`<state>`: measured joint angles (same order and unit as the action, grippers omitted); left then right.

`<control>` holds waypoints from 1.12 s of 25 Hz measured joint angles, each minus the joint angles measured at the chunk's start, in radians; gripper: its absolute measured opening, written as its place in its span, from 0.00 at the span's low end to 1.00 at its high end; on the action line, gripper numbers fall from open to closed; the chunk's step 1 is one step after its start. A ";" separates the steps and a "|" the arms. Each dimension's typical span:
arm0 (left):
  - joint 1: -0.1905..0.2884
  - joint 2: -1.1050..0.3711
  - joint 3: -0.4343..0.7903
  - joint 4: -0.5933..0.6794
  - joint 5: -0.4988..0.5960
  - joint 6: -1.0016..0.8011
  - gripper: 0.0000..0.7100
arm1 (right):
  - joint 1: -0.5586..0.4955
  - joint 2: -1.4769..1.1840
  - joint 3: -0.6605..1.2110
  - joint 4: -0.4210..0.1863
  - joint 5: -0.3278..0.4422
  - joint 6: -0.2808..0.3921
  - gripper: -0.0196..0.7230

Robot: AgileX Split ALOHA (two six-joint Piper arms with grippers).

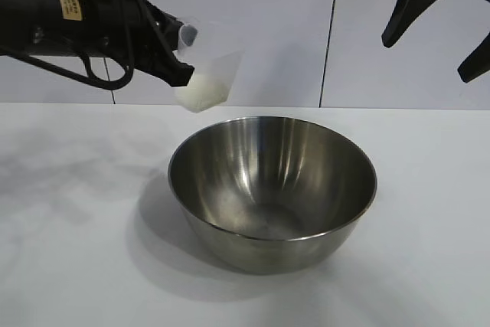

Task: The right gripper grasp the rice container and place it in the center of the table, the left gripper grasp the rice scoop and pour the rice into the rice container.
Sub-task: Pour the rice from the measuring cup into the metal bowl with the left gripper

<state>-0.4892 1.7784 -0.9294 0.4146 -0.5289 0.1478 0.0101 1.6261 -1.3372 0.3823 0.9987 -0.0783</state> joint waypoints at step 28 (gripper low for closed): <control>-0.153 0.046 -0.077 -0.001 0.133 0.481 0.01 | 0.000 0.000 0.000 0.000 -0.003 -0.042 0.89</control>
<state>-0.6419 1.8242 -1.0061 0.4132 -0.3960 0.6289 0.0101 1.6261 -1.3372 0.3823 0.9958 -0.1208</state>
